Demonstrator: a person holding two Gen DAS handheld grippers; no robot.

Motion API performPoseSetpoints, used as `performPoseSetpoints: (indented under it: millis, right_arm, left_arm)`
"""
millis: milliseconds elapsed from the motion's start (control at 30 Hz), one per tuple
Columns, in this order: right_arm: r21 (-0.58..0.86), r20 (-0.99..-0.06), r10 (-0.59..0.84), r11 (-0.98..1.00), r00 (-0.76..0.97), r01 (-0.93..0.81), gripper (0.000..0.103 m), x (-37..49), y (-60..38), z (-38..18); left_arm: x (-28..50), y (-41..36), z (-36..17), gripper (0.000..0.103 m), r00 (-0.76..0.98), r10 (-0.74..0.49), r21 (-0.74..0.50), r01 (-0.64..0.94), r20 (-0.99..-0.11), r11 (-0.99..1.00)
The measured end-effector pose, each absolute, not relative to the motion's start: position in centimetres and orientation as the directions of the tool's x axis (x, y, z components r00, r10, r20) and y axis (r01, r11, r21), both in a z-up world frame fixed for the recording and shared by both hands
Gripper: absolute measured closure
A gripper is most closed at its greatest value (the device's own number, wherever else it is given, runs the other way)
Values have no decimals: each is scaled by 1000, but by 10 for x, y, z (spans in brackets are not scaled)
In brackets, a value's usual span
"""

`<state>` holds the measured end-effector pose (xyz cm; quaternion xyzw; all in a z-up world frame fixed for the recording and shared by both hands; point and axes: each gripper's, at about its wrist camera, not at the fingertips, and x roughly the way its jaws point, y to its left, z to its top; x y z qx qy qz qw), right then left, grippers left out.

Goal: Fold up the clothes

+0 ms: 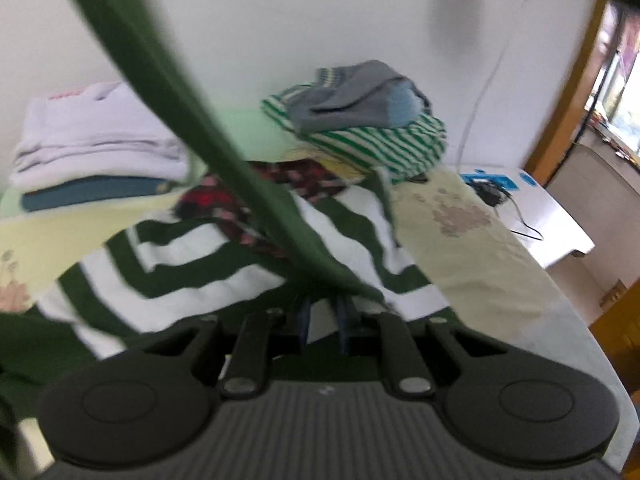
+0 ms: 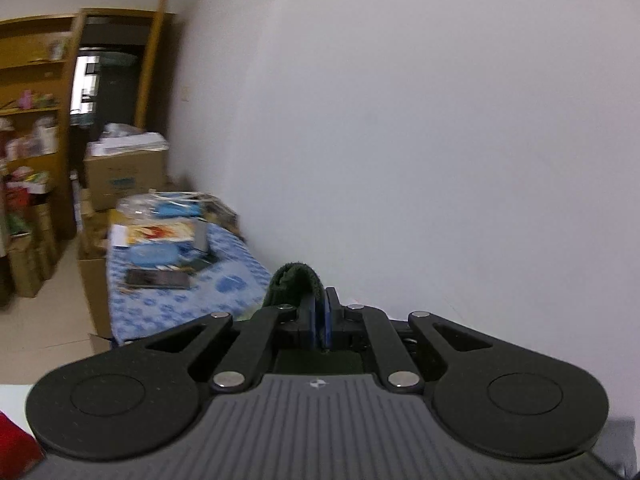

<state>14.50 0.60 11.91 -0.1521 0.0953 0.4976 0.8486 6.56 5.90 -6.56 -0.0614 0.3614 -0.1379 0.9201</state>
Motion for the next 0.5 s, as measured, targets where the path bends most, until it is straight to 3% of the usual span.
performPoseSetpoints:
  millis: [300,400,500]
  right_arm:
    - [-253,-351,808,406,474,-878,99,146,35,106]
    - [-251,-362,791,427,494,-869,99,153,30,99]
    - [-236,-355,787,447,505,-863,99,157,21,101]
  left_arm:
    - [38,49,-82,90,653,-299,-187,237,-695,953]
    - [23,51,-78,90,647,-350,-201,294,-677,934]
    - [28,43,-64,78,665,-381,-211,324,-642,922]
